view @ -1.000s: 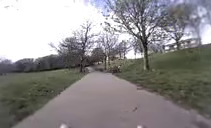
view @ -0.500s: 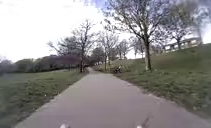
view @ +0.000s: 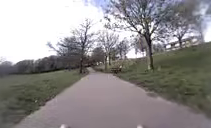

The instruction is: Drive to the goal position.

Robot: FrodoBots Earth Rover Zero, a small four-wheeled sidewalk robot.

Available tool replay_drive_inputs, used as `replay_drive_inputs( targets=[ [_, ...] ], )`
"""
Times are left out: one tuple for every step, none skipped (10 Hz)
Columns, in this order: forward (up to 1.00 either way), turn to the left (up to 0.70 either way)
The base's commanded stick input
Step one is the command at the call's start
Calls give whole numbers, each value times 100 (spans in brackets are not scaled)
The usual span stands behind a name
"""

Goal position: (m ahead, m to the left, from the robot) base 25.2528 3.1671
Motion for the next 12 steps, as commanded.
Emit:
replay_drive_inputs(
  targets=[
    [85, 1],
    [85, -5],
    [85, -14],
    [85, -22],
    [85, -26],
    [85, -26],
    [85, -26],
    [85, -21],
    [85, -5],
    [85, 1],
    [85, 1],
    [85, 1]
  ],
)
